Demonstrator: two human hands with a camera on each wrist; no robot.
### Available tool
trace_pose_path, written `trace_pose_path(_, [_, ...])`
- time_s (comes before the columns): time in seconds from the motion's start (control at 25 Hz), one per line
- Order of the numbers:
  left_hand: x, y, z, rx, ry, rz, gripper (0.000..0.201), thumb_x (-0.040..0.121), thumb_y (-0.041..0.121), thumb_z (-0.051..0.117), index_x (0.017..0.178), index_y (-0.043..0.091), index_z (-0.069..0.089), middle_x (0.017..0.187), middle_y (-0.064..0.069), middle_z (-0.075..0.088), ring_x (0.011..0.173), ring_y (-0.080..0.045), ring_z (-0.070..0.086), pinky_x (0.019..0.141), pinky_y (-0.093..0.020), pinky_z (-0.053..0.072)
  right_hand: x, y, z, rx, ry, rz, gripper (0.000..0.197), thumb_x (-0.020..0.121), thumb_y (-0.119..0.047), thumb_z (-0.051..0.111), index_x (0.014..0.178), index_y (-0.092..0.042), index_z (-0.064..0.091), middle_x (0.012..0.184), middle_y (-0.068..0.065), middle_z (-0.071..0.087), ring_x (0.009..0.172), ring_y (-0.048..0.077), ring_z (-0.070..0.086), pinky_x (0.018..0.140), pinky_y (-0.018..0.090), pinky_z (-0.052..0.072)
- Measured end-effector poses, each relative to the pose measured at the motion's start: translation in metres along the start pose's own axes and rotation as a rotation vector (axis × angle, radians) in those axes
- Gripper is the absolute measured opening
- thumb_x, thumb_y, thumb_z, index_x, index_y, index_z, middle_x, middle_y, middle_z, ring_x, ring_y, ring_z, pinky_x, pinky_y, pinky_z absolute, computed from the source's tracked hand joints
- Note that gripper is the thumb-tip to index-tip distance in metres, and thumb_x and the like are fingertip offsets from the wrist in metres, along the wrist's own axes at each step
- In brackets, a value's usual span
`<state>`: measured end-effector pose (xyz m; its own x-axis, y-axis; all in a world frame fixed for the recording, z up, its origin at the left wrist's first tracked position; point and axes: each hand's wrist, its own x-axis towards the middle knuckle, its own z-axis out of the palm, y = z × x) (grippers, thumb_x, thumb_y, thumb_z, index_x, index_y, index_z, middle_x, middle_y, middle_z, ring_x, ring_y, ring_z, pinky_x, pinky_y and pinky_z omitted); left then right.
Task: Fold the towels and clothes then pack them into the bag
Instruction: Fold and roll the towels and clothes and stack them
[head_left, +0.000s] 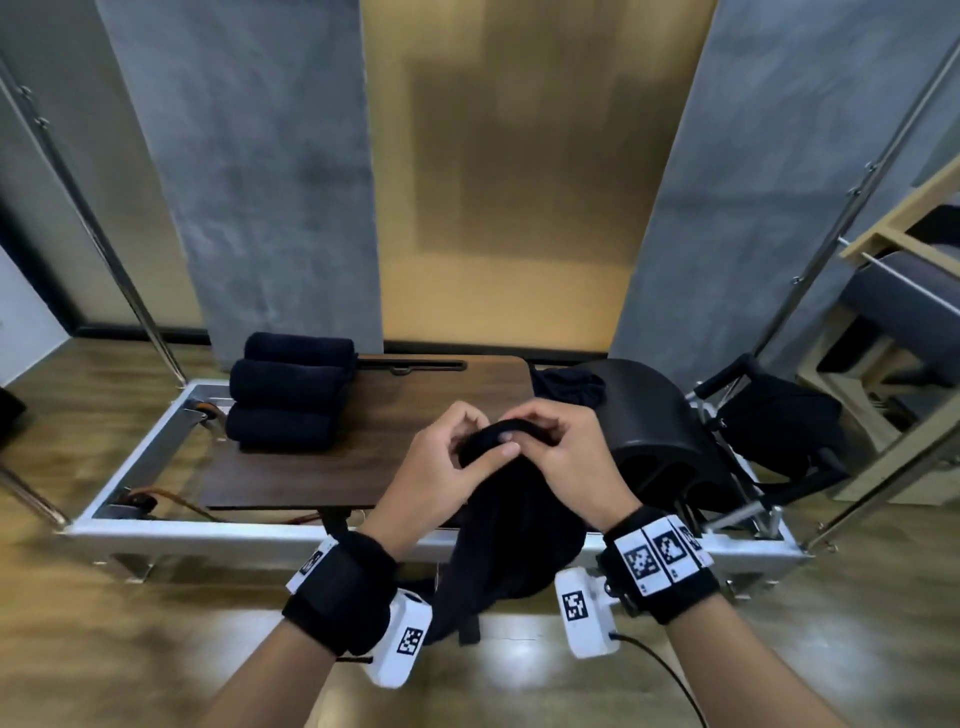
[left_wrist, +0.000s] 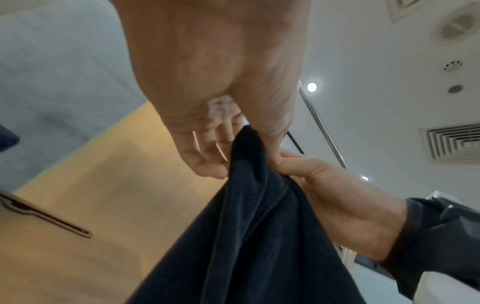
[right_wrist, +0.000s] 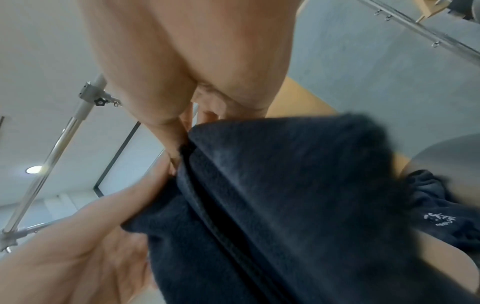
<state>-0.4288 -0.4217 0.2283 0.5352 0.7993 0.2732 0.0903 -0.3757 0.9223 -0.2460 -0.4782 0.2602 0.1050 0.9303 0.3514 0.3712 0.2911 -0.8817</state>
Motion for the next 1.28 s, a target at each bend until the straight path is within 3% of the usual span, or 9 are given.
trace_pose_path(0.12, [-0.021,0.003,-0.035,0.063,0.066,0.063,0.004,0.1,0.02,0.073,0.098,0.022,0.07,0.092,0.005,0.073,0.092,-0.012,0.07,0.079,-0.027,0.054,-0.002,-0.018,0.018,-0.124,0.022,-0.015,0.005,0.086,-0.011,0.082,0.087,-0.014,0.078,0.083,-0.003,0.077,0.083,0.016,0.074,0.081,0.041,0.059])
trace_pose_path(0.28, [-0.046,0.001,-0.071,0.024,0.225,-0.002,0.015,0.097,0.004,0.065,0.091,0.015,0.071,0.088,0.001,0.071,0.088,-0.014,0.067,0.076,-0.032,0.052,-0.004,-0.034,0.037,-0.441,-0.06,0.045,0.024,0.084,-0.04,0.084,0.071,-0.026,0.07,0.067,-0.006,0.068,0.066,0.011,0.063,0.064,0.037,0.051])
trace_pose_path(0.36, [-0.054,-0.005,-0.083,0.0,0.258,-0.05,0.017,0.097,0.003,0.059,0.087,0.014,0.067,0.081,-0.001,0.065,0.076,-0.01,0.058,0.069,-0.029,0.046,-0.005,-0.04,0.039,-0.552,-0.195,0.085,0.015,0.089,-0.033,0.082,0.077,-0.03,0.073,0.072,-0.011,0.069,0.07,0.005,0.061,0.067,0.031,0.049])
trace_pose_path(0.44, [-0.062,-0.011,-0.09,0.048,0.251,-0.072,0.016,0.097,0.008,0.057,0.085,0.017,0.063,0.072,0.003,0.057,0.064,-0.007,0.048,0.06,-0.023,0.04,-0.006,-0.047,0.04,-0.553,-0.269,0.047,0.01,0.093,-0.012,0.076,0.092,-0.022,0.078,0.086,-0.013,0.068,0.083,0.001,0.061,0.077,0.025,0.046])
trace_pose_path(0.6, [-0.075,-0.032,-0.106,0.306,0.122,-0.1,0.016,0.087,0.001,0.065,0.083,0.014,0.056,0.08,0.001,0.056,0.069,-0.012,0.049,0.067,-0.026,0.042,-0.009,-0.061,0.048,-0.474,-0.159,-0.022,0.026,0.091,0.009,0.067,0.093,-0.013,0.08,0.097,-0.003,0.067,0.095,0.012,0.064,0.085,0.024,0.051])
trace_pose_path(0.76, [-0.088,-0.057,-0.118,0.402,0.092,-0.144,0.022,0.086,-0.007,0.068,0.086,0.014,0.064,0.085,0.001,0.058,0.075,-0.01,0.051,0.071,-0.022,0.041,-0.015,-0.061,0.043,-0.427,-0.014,-0.088,0.029,0.087,0.011,0.07,0.089,-0.017,0.077,0.095,-0.005,0.07,0.094,0.015,0.067,0.086,0.032,0.055])
trace_pose_path(0.96, [-0.089,-0.064,-0.15,0.356,0.349,-0.029,0.018,0.087,0.006,0.084,0.087,0.022,0.076,0.088,0.009,0.075,0.087,-0.003,0.07,0.082,-0.017,0.053,-0.027,-0.042,0.021,-0.59,0.093,-0.021,0.021,0.08,0.0,0.084,0.082,-0.017,0.071,0.083,-0.001,0.064,0.08,0.018,0.062,0.076,0.038,0.054])
trace_pose_path(1.12, [-0.089,-0.063,-0.184,0.323,0.441,0.0,0.017,0.081,0.007,0.089,0.084,0.023,0.083,0.085,0.012,0.079,0.087,-0.006,0.074,0.084,-0.028,0.058,-0.04,-0.025,-0.003,-0.662,0.168,0.104,0.029,0.075,-0.005,0.089,0.07,-0.02,0.065,0.069,0.001,0.056,0.065,0.012,0.052,0.063,0.023,0.042])
trace_pose_path(1.28, [-0.094,-0.051,-0.195,0.306,0.407,0.076,0.041,0.08,-0.009,0.081,0.085,0.032,0.082,0.089,0.017,0.08,0.088,-0.004,0.074,0.084,-0.02,0.056,-0.046,-0.031,0.0,-0.578,0.224,0.076,0.02,0.083,-0.007,0.084,0.08,-0.018,0.069,0.085,-0.003,0.063,0.071,0.017,0.059,0.068,0.022,0.048])
